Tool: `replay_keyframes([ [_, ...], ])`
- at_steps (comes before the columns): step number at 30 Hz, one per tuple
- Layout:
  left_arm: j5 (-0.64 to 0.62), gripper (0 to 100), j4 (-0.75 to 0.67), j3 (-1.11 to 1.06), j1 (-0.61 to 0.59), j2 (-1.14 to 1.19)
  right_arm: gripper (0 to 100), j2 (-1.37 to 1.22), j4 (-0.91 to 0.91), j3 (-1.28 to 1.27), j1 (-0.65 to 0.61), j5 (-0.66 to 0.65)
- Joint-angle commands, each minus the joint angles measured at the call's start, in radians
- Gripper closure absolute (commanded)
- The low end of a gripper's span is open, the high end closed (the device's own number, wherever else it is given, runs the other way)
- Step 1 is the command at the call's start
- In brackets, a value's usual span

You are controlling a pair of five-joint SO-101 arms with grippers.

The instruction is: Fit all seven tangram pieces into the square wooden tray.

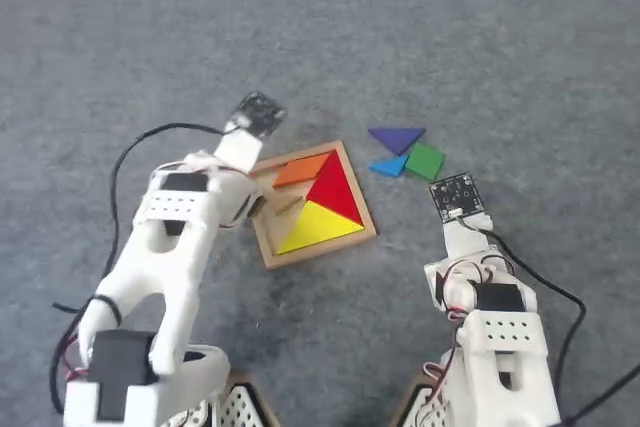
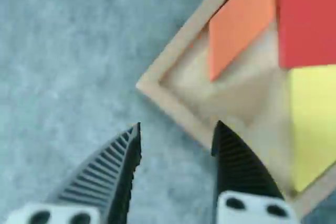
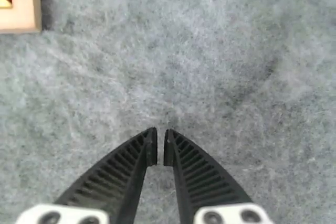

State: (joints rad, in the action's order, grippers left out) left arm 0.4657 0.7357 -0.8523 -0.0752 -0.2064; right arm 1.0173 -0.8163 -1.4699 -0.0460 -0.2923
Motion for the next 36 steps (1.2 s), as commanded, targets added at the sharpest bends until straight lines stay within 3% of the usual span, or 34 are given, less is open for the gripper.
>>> replay_keyframes([
  [1,0.028,79,-0.038,0.005,-0.035,-0.005,95.4,0.021,0.022,0.011,-0.028,-0.014],
  [8,0.023,79,-0.12,0.013,-0.008,0.109,95.4,0.021,0.021,0.011,-0.027,-0.014],
  [31,-0.041,79,-0.091,0.047,0.186,0.126,95.4,0.021,0.021,0.011,-0.028,-0.014],
  [36,-0.041,80,-0.063,0.045,0.181,0.118,95.4,0.021,0.019,0.011,-0.028,-0.014],
])
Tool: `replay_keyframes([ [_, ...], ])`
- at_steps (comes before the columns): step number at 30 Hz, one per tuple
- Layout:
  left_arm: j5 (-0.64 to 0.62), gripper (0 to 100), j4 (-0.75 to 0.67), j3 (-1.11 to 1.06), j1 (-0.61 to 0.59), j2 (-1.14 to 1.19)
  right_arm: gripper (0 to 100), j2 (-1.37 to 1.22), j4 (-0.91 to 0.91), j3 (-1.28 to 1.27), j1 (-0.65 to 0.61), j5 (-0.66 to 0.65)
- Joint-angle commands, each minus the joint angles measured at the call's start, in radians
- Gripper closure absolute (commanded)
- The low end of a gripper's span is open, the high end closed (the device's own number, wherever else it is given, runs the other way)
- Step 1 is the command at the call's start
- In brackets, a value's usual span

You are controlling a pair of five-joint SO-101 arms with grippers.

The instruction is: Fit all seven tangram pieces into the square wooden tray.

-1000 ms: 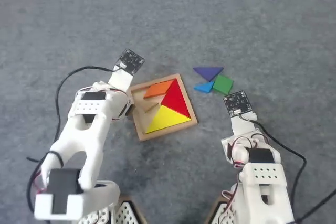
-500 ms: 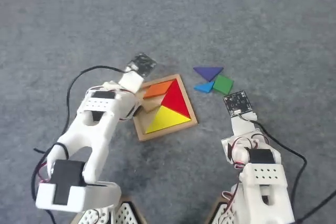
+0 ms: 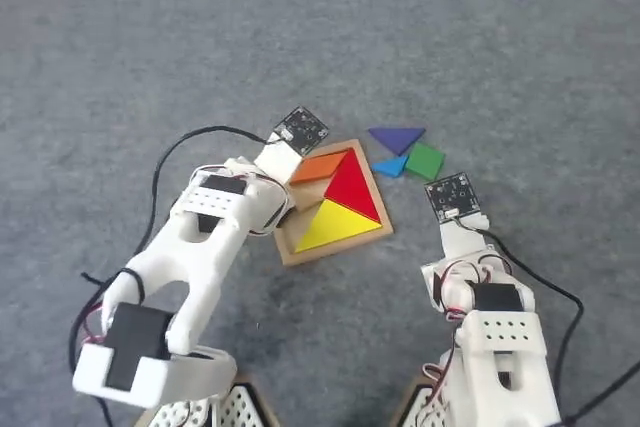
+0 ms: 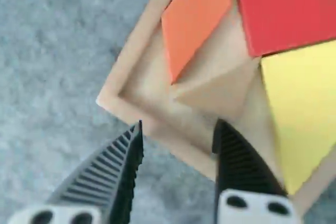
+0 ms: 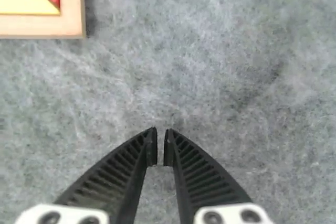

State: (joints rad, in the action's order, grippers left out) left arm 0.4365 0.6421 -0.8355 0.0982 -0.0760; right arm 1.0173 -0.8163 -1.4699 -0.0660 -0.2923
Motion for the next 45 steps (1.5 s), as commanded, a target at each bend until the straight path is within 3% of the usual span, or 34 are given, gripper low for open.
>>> replay_keyframes([
  [1,-0.012,80,0.041,0.028,-0.005,-0.015,95.4,0.021,0.019,0.011,-0.008,-0.014],
  [12,-0.008,80,0.095,0.016,-0.04,-0.015,95.4,0.021,0.021,0.011,-0.013,-0.014],
  [21,-0.011,80,0.147,-0.002,0.028,-0.041,95.4,0.019,0.021,0.011,-0.013,-0.014],
  [28,-0.012,80,0.068,-0.122,0.052,-0.21,95.4,0.019,0.021,0.011,-0.013,-0.014],
  [40,-0.037,80,0.051,-0.033,0.08,-0.101,95.4,0.019,0.021,0.011,-0.013,-0.014],
  [45,-0.121,80,0.052,0.073,0.135,0.0,95.4,0.019,0.021,0.011,-0.013,-0.014],
])
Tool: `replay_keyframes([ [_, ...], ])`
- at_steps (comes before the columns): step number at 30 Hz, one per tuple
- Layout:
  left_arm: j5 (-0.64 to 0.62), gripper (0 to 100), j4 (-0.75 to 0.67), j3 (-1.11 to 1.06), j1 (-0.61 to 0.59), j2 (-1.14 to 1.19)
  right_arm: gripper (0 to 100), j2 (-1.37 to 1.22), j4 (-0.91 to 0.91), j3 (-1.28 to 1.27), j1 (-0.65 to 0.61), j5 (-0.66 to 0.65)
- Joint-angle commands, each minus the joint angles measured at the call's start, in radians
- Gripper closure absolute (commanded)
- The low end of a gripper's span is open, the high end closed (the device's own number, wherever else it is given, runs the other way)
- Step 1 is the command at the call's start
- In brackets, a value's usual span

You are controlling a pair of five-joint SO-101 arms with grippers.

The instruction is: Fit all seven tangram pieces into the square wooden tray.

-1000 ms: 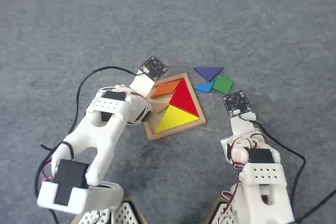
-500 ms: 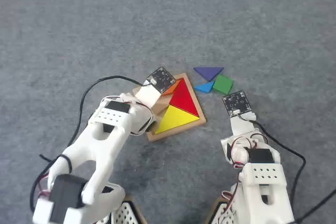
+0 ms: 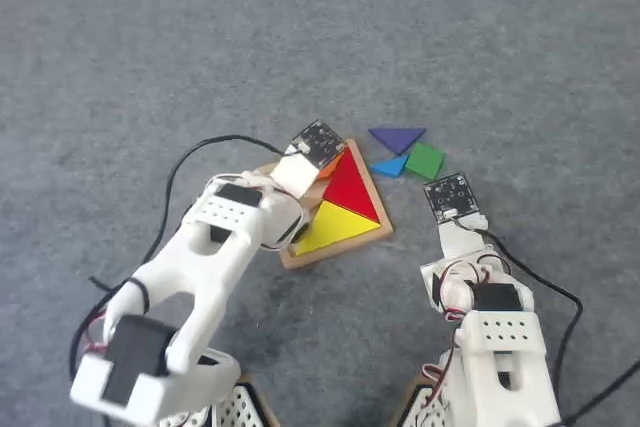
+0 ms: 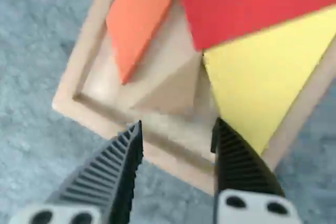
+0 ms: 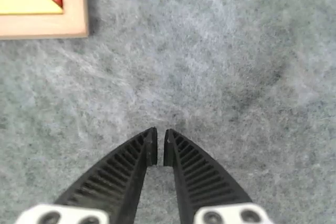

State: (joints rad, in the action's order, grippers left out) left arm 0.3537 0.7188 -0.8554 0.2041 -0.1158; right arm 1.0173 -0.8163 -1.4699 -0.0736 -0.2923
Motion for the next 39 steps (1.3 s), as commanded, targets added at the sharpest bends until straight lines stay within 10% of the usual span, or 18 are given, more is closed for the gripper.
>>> replay_keyframes([
  [1,-0.04,80,-0.025,0.119,0.029,0.071,95.4,0.019,0.021,0.011,-0.005,-0.014],
  [20,-0.043,80,-0.029,0.325,-0.031,0.198,95.4,0.019,0.021,0.011,-0.005,-0.014],
  [39,0.012,80,-0.121,0.044,-0.163,0.017,95.4,0.019,0.019,0.011,-0.005,-0.014],
])
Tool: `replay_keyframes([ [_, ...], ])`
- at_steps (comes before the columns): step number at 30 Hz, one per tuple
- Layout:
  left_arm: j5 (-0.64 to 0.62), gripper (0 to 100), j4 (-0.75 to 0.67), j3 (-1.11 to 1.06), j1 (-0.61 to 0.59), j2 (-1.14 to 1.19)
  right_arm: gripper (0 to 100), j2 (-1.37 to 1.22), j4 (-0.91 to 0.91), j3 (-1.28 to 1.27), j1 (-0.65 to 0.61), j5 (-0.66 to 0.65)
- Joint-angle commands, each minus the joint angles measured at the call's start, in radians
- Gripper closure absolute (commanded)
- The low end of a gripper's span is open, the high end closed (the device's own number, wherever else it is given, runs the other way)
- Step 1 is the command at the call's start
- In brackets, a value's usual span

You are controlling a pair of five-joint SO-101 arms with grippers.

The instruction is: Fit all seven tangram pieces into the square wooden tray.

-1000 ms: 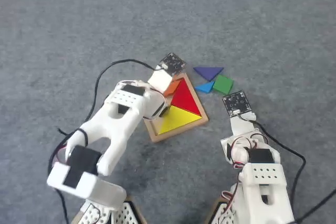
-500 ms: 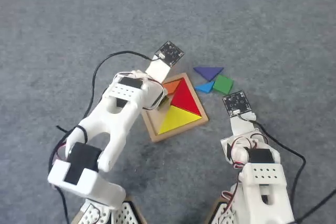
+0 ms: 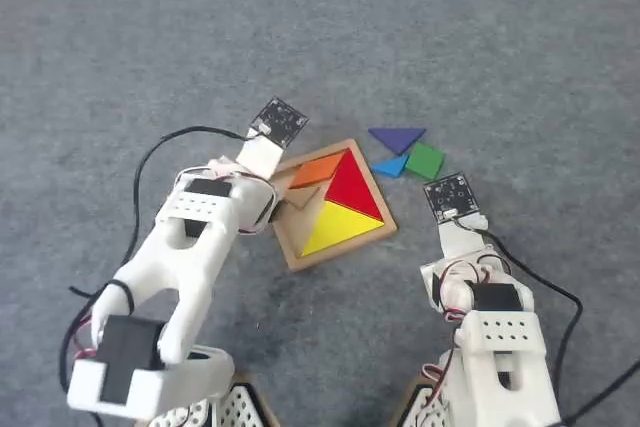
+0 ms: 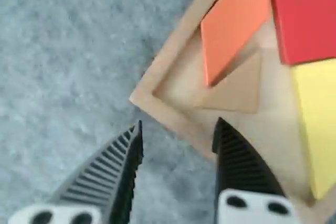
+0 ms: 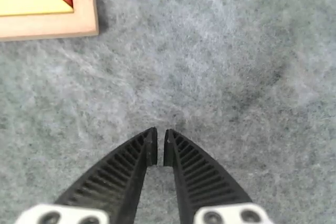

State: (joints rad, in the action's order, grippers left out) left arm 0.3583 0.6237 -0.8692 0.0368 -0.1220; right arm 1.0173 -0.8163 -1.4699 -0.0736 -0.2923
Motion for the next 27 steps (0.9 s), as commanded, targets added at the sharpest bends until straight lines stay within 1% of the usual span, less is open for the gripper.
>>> replay_keyframes([
  [1,0.006,80,-0.026,0.076,0.011,0.048,95.4,0.019,0.019,0.011,-0.005,-0.014],
  [4,0.003,80,-0.017,0.131,0.04,0.11,95.4,0.019,0.019,0.011,-0.005,-0.014],
  [7,-0.003,80,0.023,0.197,0.068,0.157,95.4,0.019,0.019,0.011,-0.005,-0.014],
  [12,-0.037,80,0.035,0.254,0.12,0.193,95.4,0.019,0.019,0.011,-0.005,-0.014],
  [15,-0.04,80,0.037,0.266,0.124,0.189,95.4,0.019,0.019,0.011,-0.005,-0.014],
  [17,-0.04,80,0.051,0.259,0.101,0.164,95.4,0.019,0.019,0.011,-0.005,-0.014],
  [19,-0.049,80,0.081,0.226,0.055,0.097,95.4,0.019,0.019,0.011,-0.005,-0.014],
  [21,-0.051,80,0.074,0.154,0.006,-0.015,95.4,0.019,0.019,0.011,-0.005,-0.014],
  [25,-0.052,80,0.008,-0.05,-0.077,-0.285,95.4,0.019,0.019,0.009,-0.005,-0.014],
  [27,-0.06,80,0.003,-0.14,-0.115,-0.394,95.4,0.019,0.019,0.009,-0.005,-0.014],
])
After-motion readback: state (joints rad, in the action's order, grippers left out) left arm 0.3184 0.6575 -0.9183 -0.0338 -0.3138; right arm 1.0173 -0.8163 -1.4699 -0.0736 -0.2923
